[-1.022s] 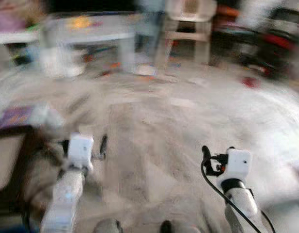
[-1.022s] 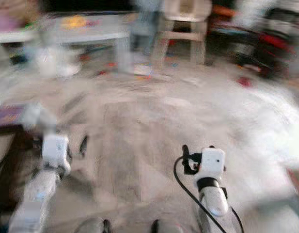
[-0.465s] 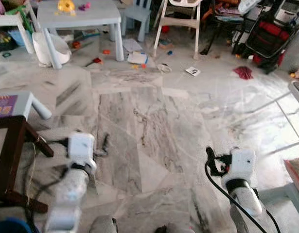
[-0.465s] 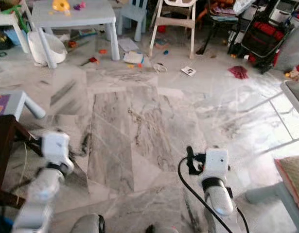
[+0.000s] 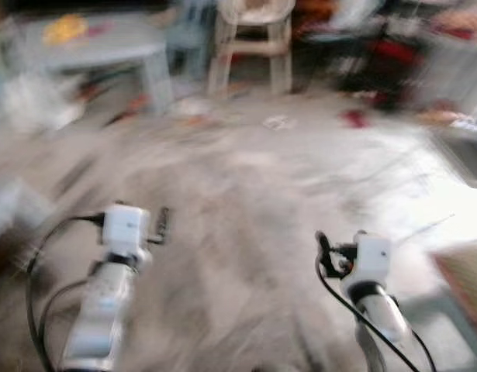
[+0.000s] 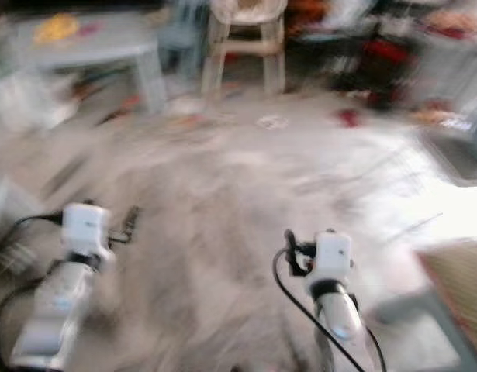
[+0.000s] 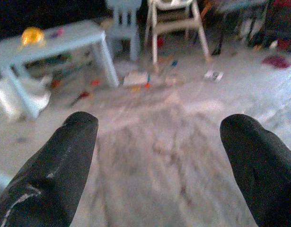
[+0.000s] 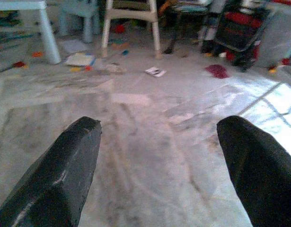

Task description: Move the pillow to the sofa

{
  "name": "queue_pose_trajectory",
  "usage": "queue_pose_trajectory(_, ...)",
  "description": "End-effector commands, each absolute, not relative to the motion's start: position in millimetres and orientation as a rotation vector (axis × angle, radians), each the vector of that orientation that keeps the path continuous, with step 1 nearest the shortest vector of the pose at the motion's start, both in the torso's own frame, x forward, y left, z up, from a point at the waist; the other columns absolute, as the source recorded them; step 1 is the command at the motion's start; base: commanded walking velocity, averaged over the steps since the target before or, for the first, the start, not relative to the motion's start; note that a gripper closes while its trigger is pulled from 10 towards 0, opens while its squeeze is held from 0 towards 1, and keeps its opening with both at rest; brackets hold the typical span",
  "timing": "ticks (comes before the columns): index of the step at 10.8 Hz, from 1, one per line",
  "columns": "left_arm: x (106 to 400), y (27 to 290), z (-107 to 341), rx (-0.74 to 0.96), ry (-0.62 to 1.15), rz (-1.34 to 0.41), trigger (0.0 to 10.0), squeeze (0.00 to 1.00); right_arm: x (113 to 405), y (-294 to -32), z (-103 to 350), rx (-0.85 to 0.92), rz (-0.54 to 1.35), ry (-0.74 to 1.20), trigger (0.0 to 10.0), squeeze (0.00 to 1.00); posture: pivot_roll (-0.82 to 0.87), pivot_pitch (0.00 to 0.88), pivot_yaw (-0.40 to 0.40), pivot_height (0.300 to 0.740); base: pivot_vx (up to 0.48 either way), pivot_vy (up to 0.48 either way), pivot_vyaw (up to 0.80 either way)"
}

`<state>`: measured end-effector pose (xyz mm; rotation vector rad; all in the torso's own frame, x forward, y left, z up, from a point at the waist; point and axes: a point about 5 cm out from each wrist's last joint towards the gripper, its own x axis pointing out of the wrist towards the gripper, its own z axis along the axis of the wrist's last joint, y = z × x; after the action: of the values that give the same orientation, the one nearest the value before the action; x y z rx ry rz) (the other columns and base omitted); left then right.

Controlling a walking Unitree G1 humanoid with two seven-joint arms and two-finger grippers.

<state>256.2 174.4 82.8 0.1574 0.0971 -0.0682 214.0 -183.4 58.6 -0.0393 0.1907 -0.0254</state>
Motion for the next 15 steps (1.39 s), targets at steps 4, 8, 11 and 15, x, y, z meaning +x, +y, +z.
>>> queue_pose_trajectory(4, 282.9, 149.4, 95.0, 0.164, 0.045, -0.142, 10.0, 0.00, 237.1, -188.7, 61.9, -0.030, -0.056, 0.171, 10.0, 0.00, 0.01, 0.040, -0.067, 0.735, 0.220, 0.000, -0.80)
queue_pose_trajectory(8, 252.4, 169.0, 67.5, 0.115, 0.157, -0.053, 10.0, 0.00, 212.5, -194.5, 57.8, -0.038, -0.114, 0.184, 10.0, 0.00, -0.01, 0.073, -0.022, 0.735, 0.000, 0.000, -0.80)
queue_pose_trajectory(11, 258.2, 165.1, 71.2, 0.093, 0.171, -0.092, 10.0, 0.00, 215.8, -199.2, 59.2, -0.035, -0.128, 0.185, 10.0, 0.00, -0.01, 0.078, -0.033, 0.735, 0.000, 0.000, -0.80)
queue_pose_trajectory(15, 257.9, 172.0, 70.0, 0.070, 0.186, -0.068, 10.0, 0.00, 214.7, -201.7, 62.9, -0.037, -0.123, 0.177, 10.0, 0.00, -0.02, 0.090, -0.043, 0.735, 0.000, 0.000, -0.60)
